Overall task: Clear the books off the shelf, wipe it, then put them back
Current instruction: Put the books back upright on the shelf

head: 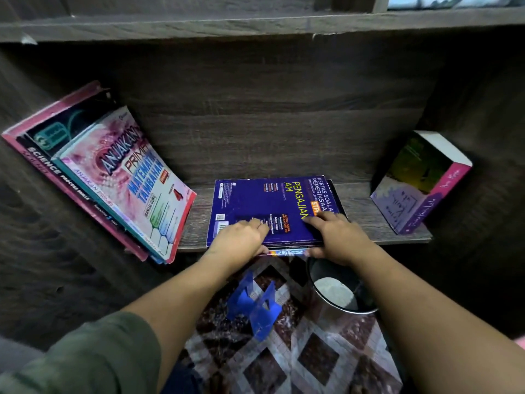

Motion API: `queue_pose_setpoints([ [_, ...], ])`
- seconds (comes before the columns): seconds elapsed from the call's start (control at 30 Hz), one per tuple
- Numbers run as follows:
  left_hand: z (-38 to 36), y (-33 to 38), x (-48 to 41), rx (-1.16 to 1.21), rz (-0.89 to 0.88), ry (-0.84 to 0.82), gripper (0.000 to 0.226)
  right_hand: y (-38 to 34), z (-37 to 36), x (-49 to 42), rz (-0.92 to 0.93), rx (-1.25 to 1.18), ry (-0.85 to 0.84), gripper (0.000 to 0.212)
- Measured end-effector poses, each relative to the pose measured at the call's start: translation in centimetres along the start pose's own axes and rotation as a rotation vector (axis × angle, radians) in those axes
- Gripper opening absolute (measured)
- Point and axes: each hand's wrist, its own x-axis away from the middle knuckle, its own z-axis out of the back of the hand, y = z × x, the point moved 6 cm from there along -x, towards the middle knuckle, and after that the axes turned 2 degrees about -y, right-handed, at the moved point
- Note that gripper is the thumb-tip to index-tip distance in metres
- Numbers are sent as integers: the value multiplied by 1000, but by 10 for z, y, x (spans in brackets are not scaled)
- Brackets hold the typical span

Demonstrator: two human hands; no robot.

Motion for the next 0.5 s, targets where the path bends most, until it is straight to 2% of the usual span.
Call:
queue_pose_setpoints([
  [0.07,-2,0,0,-48,-32,12,50,5,2,-3,3,-25,19,78],
  [0.23,-3,-12,0,-69,32,20,53,19,-1,-7,-29,-212,-20,78],
  [0.37,-7,-10,1,-152,18,32,50,21,-4,-8,-50,-229,-16,77],
  [0.5,-9,-3,6,-196,-42,140,43,18,-2,-9,-43,-256,8,76],
])
